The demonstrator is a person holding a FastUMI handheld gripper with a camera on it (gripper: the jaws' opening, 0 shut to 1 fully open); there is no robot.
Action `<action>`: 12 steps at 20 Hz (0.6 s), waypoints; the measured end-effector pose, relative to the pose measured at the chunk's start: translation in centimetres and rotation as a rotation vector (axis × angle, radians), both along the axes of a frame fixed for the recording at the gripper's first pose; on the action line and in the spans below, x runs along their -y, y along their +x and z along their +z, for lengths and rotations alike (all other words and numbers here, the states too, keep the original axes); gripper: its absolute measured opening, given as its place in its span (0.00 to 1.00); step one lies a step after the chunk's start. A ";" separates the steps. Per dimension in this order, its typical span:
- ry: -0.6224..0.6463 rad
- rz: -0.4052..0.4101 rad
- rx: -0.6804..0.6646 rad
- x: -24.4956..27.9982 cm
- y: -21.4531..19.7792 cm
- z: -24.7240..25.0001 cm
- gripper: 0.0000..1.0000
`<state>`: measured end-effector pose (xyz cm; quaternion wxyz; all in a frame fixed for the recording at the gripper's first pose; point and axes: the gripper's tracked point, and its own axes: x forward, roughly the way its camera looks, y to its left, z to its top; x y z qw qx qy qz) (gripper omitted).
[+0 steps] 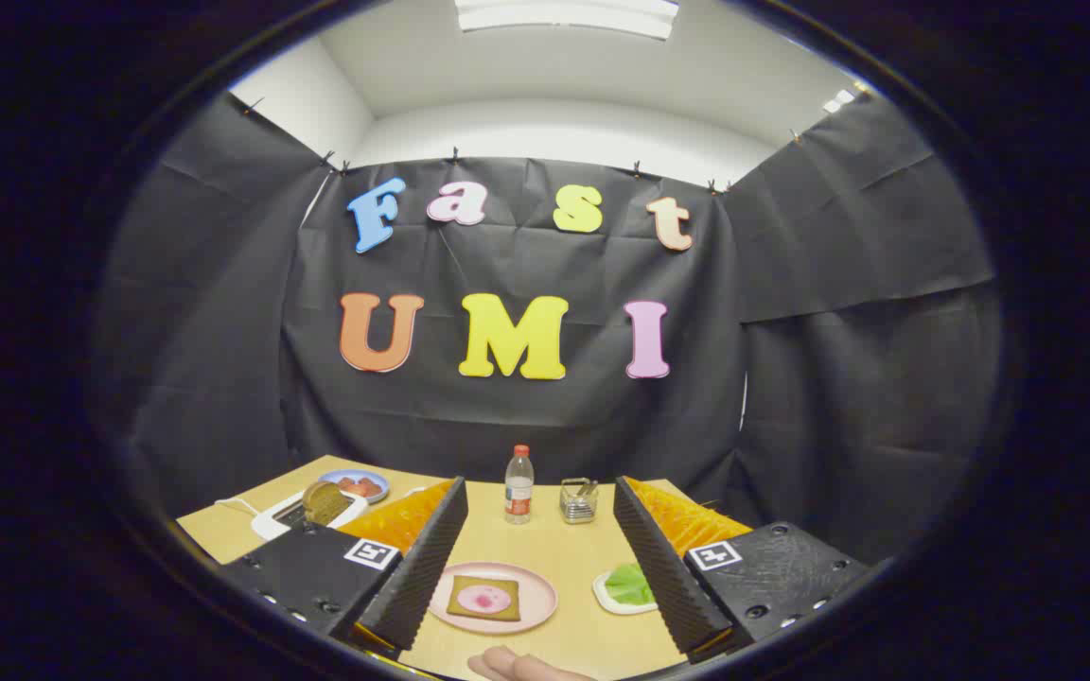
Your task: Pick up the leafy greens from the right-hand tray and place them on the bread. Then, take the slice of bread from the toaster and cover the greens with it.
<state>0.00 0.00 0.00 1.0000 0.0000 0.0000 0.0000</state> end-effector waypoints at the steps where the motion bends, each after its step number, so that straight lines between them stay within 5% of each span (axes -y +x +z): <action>1: 0.004 0.006 0.001 -0.2 0.0 0.0 0.95; 12: 0.006 -0.010 -0.028 1.2 0.8 -1.6 0.95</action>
